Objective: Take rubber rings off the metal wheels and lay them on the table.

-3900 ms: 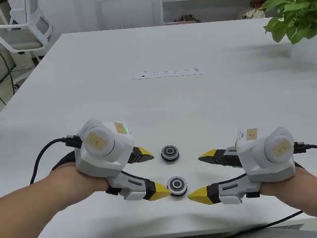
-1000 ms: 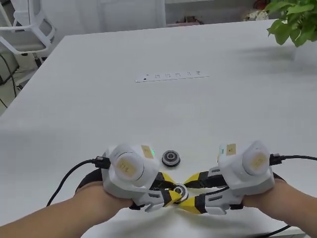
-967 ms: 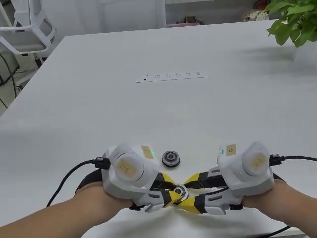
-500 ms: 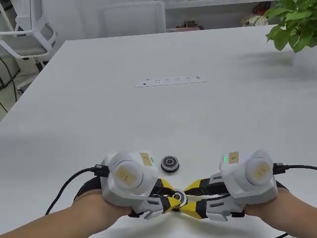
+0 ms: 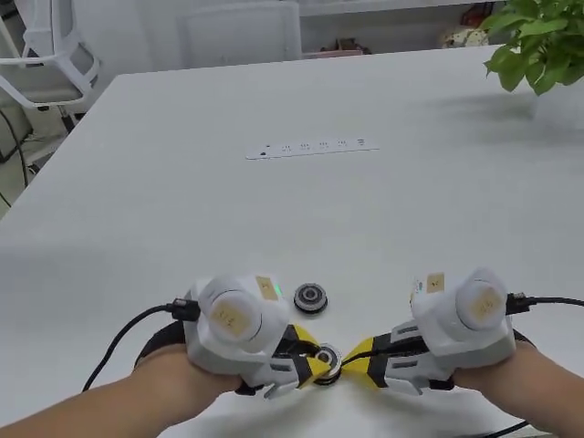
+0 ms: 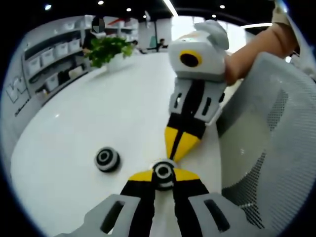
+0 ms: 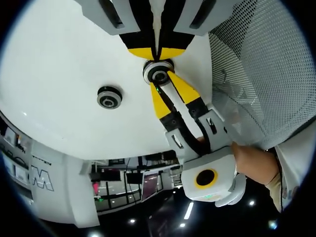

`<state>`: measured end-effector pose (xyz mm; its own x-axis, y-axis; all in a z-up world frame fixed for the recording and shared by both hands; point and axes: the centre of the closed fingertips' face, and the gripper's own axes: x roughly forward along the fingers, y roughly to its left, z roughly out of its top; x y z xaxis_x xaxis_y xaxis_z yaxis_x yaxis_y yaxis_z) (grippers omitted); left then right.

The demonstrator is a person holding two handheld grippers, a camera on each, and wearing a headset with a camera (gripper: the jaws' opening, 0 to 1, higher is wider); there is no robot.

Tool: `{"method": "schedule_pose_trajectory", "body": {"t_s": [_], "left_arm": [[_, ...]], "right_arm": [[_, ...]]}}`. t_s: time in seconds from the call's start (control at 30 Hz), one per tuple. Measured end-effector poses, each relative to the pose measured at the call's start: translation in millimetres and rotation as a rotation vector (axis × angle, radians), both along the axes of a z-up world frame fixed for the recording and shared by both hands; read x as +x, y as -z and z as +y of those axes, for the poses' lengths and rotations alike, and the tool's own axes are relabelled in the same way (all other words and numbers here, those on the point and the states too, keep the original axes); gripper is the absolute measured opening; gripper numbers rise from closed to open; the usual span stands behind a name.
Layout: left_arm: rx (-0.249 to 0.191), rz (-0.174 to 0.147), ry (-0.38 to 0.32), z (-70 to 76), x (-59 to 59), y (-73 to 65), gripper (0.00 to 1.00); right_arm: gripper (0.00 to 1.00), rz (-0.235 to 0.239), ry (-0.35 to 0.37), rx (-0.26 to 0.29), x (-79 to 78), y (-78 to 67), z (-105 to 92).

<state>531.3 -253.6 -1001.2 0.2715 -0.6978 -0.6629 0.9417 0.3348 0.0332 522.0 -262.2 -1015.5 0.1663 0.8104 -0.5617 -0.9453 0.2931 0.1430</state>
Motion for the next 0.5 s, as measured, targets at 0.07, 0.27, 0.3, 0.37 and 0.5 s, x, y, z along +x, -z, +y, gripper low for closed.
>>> {"method": "schedule_pose_trajectory", "body": {"t_s": [0.07, 0.27, 0.3, 0.37, 0.5], "left_arm": [[-0.002, -0.001, 0.001, 0.1, 0.1, 0.0, 0.14], [-0.003, 0.000, 0.000, -0.1, -0.1, 0.0, 0.14], [-0.003, 0.000, 0.000, -0.1, -0.1, 0.0, 0.14], [-0.003, -0.001, 0.000, 0.0, 0.0, 0.1, 0.14], [-0.003, -0.002, -0.001, 0.0, 0.1, 0.1, 0.14]], "right_arm": [[0.11, -0.031, -0.003, -0.005, 0.9, 0.0, -1.0], [0.22, -0.047, -0.021, 0.014, -0.1, -4.5, 5.1], [0.22, -0.049, -0.024, 0.012, 0.0, -4.4, 6.2], [0.24, -0.056, -0.034, 0.010, 0.3, -4.1, 8.4], [0.28, -0.063, -0.060, 0.005, -1.1, -2.8, 14.4]]}}
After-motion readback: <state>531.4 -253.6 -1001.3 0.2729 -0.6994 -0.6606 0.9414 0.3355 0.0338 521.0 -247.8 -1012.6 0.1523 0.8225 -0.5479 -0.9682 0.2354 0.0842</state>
